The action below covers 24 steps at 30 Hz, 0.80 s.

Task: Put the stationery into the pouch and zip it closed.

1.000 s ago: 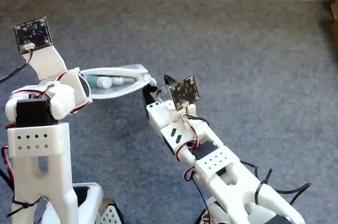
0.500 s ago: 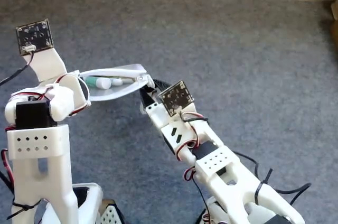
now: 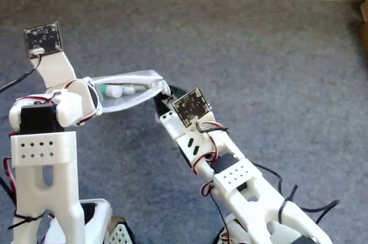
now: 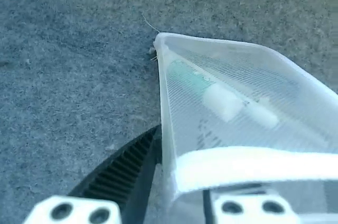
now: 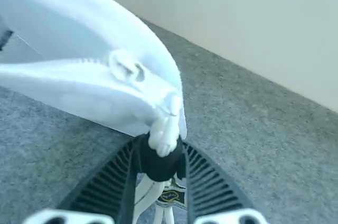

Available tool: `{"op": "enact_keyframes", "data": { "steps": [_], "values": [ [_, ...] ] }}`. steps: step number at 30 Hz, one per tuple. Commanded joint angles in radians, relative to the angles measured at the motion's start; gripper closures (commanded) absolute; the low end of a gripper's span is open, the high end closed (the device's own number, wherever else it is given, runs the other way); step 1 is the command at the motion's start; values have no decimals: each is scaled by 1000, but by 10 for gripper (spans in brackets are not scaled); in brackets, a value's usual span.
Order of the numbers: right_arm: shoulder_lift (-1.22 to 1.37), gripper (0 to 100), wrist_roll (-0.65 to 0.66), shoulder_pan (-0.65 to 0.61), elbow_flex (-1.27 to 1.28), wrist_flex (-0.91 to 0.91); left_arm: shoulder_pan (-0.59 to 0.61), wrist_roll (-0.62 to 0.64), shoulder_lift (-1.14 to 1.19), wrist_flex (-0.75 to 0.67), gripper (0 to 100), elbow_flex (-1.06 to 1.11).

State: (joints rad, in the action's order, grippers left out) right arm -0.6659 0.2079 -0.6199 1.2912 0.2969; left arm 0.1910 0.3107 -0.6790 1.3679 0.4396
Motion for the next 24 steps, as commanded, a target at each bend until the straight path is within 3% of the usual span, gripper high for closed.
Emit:
{"op": "enact_keyframes", "data": {
  "steps": [1, 11, 17, 24],
  "values": [
    [-128, 994, 12, 4, -61, -156, 10, -91, -19, -21, 837, -27],
    [-386, 994, 14, -82, -56, -549, -7, -207, -12, -31, 835, -188],
    [-519, 994, 81, -176, -50, -734, -162, -440, -12, -104, 835, -196],
    [-648, 994, 180, -300, 47, -832, -340, -540, -12, -181, 835, -196]
  ]
}}
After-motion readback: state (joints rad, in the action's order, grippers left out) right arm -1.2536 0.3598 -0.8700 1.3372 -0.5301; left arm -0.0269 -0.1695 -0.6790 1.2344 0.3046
